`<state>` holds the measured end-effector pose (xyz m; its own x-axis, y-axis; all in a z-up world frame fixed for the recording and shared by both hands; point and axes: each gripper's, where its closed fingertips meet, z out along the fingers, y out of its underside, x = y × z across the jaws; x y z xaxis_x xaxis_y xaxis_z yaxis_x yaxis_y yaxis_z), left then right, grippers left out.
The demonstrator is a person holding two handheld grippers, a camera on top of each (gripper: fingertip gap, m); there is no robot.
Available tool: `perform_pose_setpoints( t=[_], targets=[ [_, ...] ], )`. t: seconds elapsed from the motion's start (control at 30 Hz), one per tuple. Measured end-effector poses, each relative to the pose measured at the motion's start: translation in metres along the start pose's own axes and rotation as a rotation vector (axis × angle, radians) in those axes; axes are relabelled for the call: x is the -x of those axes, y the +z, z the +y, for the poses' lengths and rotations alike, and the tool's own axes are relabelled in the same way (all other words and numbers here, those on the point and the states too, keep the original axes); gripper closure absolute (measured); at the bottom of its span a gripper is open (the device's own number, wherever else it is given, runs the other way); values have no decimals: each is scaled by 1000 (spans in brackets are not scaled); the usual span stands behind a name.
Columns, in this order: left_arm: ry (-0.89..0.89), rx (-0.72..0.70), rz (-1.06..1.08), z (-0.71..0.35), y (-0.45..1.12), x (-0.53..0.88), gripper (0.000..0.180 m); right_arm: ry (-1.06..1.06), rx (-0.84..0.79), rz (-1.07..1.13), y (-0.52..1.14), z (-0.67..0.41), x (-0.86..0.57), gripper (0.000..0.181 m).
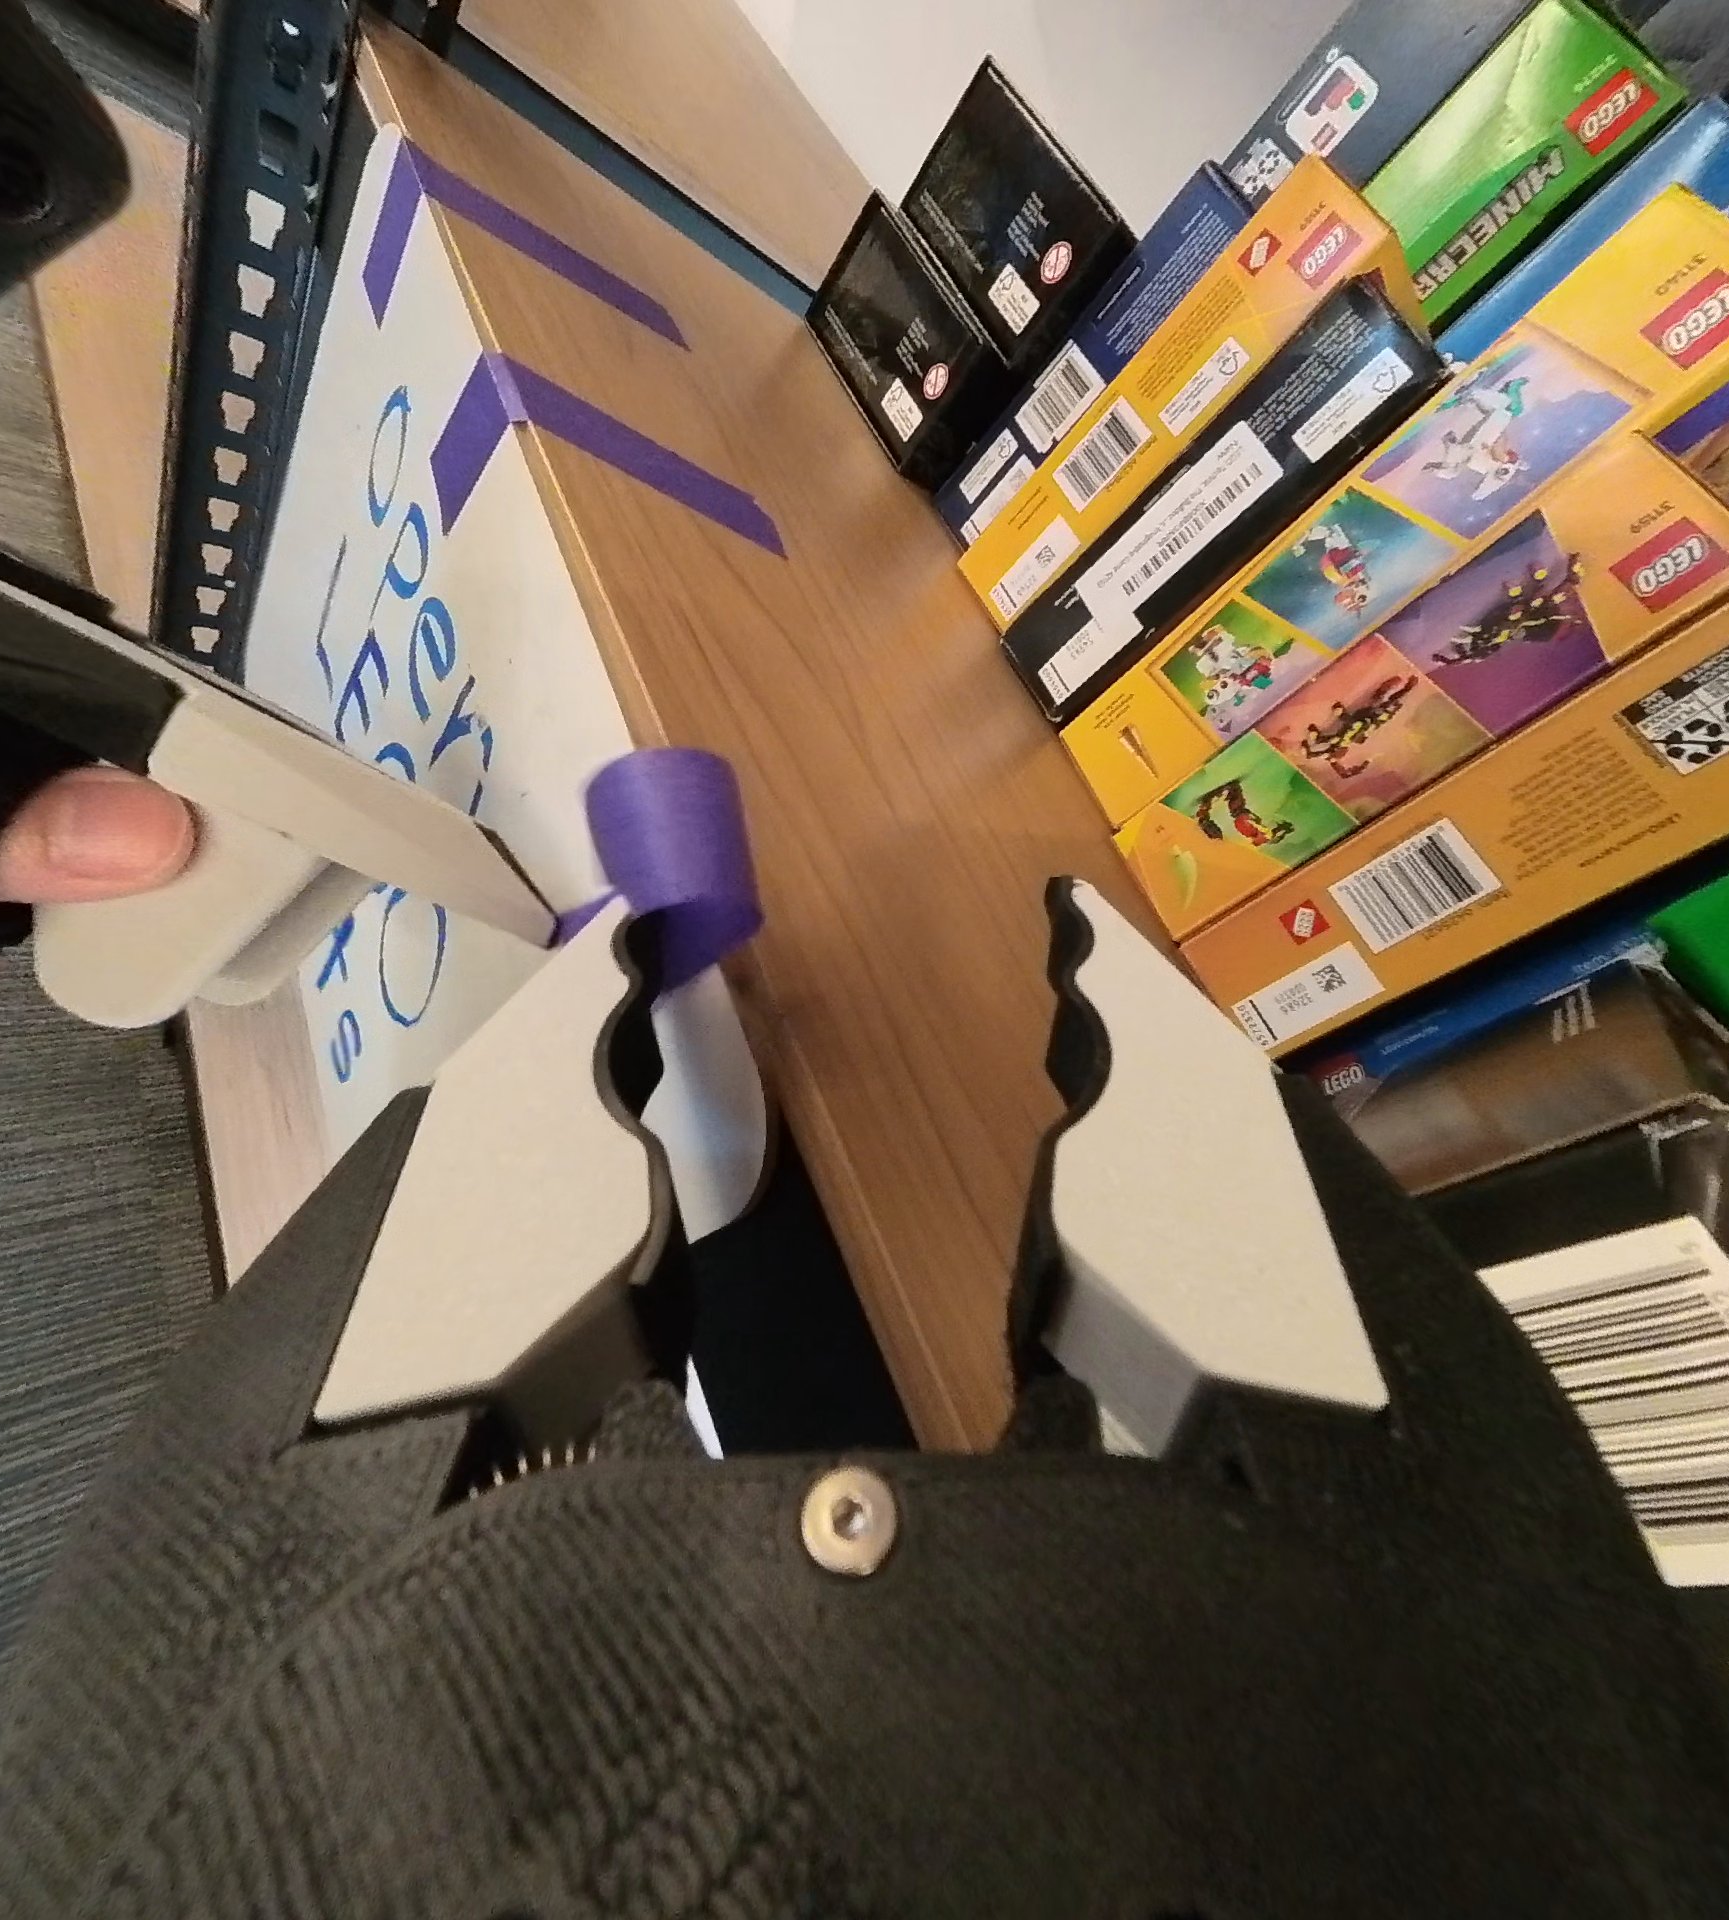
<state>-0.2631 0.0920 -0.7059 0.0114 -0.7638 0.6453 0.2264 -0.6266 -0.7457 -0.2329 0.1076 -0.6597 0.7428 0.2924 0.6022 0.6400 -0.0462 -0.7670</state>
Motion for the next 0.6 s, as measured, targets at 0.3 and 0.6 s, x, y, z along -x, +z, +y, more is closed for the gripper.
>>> perform_pose_setpoints(
  t=[0.3,0.6],
  targets=[
    [-19,21,75,10,-10,-12,174,-2,7,-4,0,0,0,107],
    [247,10,165,-13,-6,-35,180,6,10,-9,0,0,0,107]
  ],
)
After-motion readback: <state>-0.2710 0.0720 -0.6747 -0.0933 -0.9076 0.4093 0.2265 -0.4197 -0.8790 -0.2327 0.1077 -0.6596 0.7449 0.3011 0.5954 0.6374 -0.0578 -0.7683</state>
